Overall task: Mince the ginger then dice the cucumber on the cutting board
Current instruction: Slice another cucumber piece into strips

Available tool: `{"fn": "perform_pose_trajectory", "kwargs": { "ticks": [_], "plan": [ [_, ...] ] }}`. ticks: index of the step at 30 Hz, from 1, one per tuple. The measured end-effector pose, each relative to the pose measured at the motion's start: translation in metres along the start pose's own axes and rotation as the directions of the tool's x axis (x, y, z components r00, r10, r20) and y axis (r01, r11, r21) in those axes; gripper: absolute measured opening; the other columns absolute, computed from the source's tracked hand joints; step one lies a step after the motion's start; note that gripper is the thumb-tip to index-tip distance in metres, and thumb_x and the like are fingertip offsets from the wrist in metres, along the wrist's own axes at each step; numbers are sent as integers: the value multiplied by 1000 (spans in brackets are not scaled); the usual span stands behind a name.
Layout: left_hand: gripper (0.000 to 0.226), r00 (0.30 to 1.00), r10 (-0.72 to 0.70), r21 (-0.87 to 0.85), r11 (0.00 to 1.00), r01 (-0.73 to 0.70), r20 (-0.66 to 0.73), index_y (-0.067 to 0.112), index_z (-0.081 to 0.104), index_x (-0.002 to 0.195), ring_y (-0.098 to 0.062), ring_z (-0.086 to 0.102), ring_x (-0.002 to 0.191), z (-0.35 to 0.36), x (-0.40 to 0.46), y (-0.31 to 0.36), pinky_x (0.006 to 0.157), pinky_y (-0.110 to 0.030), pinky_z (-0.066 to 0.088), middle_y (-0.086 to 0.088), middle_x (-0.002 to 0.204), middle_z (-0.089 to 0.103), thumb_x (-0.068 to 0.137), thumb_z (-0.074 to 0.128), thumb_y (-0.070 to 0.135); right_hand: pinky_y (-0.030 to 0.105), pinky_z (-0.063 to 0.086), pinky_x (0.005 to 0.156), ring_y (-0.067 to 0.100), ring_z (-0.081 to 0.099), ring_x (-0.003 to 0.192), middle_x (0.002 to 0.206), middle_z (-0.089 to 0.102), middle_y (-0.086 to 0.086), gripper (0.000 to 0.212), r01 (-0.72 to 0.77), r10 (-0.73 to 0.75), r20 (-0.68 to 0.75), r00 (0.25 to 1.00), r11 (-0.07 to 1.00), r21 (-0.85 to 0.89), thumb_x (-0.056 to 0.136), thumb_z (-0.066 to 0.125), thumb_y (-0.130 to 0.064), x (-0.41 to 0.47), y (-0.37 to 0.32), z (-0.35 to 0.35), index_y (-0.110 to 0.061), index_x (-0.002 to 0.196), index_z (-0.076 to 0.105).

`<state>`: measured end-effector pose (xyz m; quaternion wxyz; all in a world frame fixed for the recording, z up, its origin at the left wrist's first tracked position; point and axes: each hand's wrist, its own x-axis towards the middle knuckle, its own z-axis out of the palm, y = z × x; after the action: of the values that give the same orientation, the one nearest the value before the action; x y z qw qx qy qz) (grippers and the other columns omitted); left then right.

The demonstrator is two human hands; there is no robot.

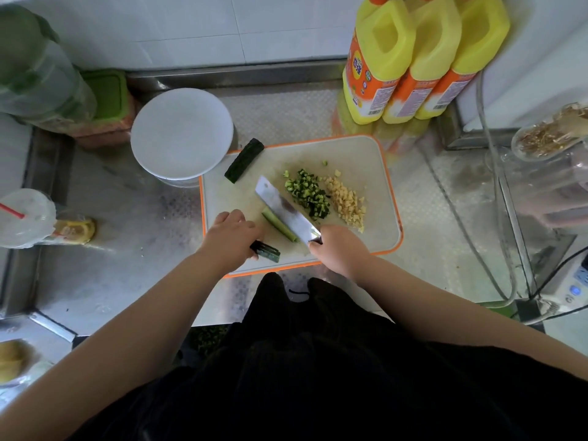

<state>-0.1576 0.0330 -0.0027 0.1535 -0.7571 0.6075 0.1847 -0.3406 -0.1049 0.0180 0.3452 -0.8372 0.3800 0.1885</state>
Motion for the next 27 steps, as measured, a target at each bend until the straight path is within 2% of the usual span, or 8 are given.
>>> {"fn": "perform_pose_trajectory", "kwargs": {
  "ticks": [2, 4, 7, 11, 16, 18, 24, 27],
  "plan": [
    [37, 998, 20, 14, 1000, -21, 68, 30, 58, 121, -21, 45, 112, -1, -1, -1, 89, -33, 32, 8, 112, 62, 87, 65, 44, 29, 19, 47, 17, 27, 49, 55, 29, 3, 35, 36, -33, 50, 998, 997, -64, 88, 46, -13, 3, -7, 2, -13, 59, 27],
    [41, 997, 24, -49, 999, -20, 74, 27, 57, 126, -22, 48, 108, 1, -1, 0, 80, -32, 36, 2, 116, 60, 87, 67, 37, 29, 21, 49, 18, 29, 50, 57, 30, 3, 33, 52, -42, 99, 994, 993, -105, 88, 46, -13, 7, -13, 6, -13, 60, 28],
    [43, 997, -19, -189, 982, 4, -74, 19, 58, 126, -27, 48, 110, 9, -5, -1, 82, -38, 45, -6, 121, 57, 85, 71, 27, 29, 22, 49, 18, 31, 51, 58, 33, 3, 32, 77, -59, 130, 990, 988, -137, 89, 45, -13, 11, -17, 7, -12, 61, 31],
    [47, 976, -73, -260, 966, 18, -206, 18, 59, 125, -28, 49, 112, 22, -19, 0, 79, -45, 54, -6, 123, 55, 82, 75, 29, 30, 24, 49, 18, 34, 52, 60, 36, 3, 30, 94, -72, 158, 985, 986, -138, 91, 45, -15, 13, -16, 4, -13, 63, 34],
    [32, 903, -85, -292, 955, -46, -420, 15, 69, 96, -27, 57, 95, 36, -25, 5, 54, -37, 54, -4, 103, 61, 69, 85, 17, 30, 26, 49, 20, 40, 59, 62, 38, 3, 33, 115, -84, 164, 983, 975, -188, 94, 45, -21, 14, -16, 6, -14, 63, 34],
    [26, 866, -121, -329, 943, -53, -485, 13, 68, 90, -26, 55, 92, 41, -23, 6, 50, -36, 53, -4, 98, 62, 70, 85, 13, 29, 25, 48, 23, 43, 64, 64, 38, 2, 35, 131, -96, 167, 981, 968, -216, 95, 45, -23, 14, -16, 7, -15, 63, 34],
    [20, 814, -133, -331, 940, -77, -566, 10, 68, 89, -25, 52, 91, 51, -19, 6, 49, -36, 52, -6, 96, 61, 75, 82, 10, 30, 33, 58, 23, 47, 72, 67, 40, 0, 35, 137, -93, 180, 979, 958, -253, 97, 44, -25, 12, -19, 7, -18, 65, 33],
    [24, 788, -126, -292, 954, -70, -603, 10, 69, 91, -27, 55, 91, 54, -19, 7, 67, -40, 54, -7, 96, 63, 72, 84, 9, 30, 36, 60, 24, 49, 73, 68, 41, -1, 26, 141, -100, 162, 982, 954, -264, 98, 43, -24, 10, -19, 8, -13, 74, 40]
  ]
}}
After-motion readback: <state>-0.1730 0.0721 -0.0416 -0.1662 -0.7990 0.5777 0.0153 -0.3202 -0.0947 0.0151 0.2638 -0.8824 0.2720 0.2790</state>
